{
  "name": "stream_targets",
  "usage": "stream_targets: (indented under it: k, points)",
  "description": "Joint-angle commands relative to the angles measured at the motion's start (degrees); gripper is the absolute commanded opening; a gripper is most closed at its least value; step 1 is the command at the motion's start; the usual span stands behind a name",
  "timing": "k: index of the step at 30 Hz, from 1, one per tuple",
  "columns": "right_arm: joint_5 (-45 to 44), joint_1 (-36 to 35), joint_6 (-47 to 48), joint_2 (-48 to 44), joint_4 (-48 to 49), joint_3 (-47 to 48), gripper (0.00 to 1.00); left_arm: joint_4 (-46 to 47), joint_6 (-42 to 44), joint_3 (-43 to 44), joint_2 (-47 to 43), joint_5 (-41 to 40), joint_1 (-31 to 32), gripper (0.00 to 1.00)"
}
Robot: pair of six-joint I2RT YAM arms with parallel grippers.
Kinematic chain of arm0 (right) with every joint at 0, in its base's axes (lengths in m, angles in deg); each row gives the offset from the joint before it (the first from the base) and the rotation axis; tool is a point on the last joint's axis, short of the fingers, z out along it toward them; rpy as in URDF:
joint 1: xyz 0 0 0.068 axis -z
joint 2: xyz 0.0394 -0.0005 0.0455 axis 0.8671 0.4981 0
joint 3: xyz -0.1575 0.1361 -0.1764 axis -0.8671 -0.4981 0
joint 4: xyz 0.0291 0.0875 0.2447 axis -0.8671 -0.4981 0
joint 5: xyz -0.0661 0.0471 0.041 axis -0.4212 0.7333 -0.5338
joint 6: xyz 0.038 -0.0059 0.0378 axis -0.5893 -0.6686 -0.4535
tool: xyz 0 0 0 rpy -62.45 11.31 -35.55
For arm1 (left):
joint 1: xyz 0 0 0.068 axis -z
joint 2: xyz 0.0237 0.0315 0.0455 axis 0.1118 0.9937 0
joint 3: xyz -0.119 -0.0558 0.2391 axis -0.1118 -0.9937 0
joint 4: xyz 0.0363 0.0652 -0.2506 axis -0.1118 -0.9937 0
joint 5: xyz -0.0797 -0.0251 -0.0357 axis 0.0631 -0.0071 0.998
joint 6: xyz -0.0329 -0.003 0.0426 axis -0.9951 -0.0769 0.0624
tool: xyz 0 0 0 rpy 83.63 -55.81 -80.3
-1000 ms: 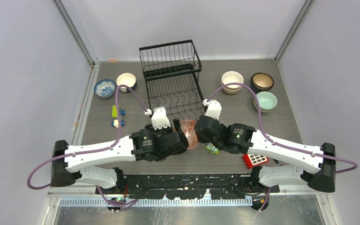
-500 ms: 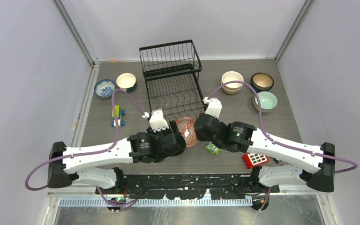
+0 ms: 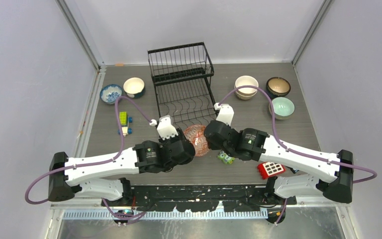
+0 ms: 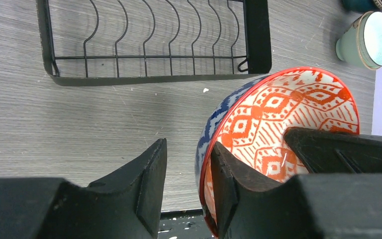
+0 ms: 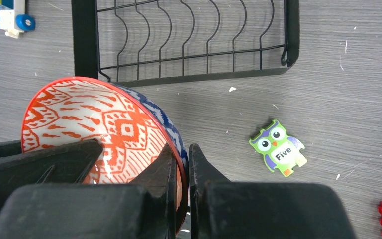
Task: Unload the bowls from the dish rack
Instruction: Place the bowl at the center of the board.
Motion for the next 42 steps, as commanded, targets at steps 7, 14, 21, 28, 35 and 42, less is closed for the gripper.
stream_targets:
  k: [7,14,21,28,35,42]
  points:
    - [-1.4,0.3,-1.8,0.1,2.5,3.9,0.01,3.6,2.3,-0.8,-1.2,0.1,-0.6,0.24]
    - [-0.3,0.4,-1.5,0.2,2.6,3.9,0.05,4.3,2.8,-1.4,-1.8,0.6,-0.8,0.0]
    - [1.5,0.3,1.6,-0.8,2.0,4.9,0.58,4.4,2.8,-1.8,-2.7,1.1,-1.2,0.0]
    - [2.5,1.3,12.6,-1.3,-7.0,10.1,0.71,4.4,5.2,-2.3,-4.6,6.0,-2.7,0.0]
    - [23.6,7.5,18.0,-2.0,-7.5,9.8,0.7,4.8,10.2,-2.2,-6.9,13.9,-3.9,0.0]
    - [29.2,7.7,16.5,-0.3,-6.4,10.3,0.65,4.4,11.5,-2.2,-7.3,17.6,-4.9,0.0]
